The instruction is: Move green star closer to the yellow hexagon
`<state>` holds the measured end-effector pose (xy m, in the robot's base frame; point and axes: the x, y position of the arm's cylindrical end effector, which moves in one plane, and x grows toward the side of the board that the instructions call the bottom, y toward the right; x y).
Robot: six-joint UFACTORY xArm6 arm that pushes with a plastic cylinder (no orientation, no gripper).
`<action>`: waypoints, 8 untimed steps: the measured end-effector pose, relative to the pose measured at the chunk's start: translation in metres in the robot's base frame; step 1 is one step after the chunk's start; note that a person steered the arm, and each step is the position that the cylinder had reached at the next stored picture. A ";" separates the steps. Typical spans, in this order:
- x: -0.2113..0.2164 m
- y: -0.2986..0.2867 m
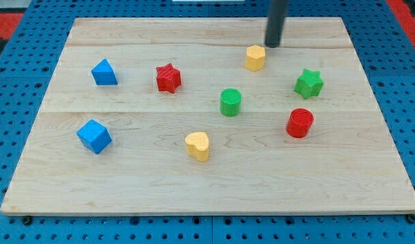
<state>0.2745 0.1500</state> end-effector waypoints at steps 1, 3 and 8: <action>0.037 0.034; 0.104 0.045; 0.153 0.023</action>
<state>0.4273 0.1732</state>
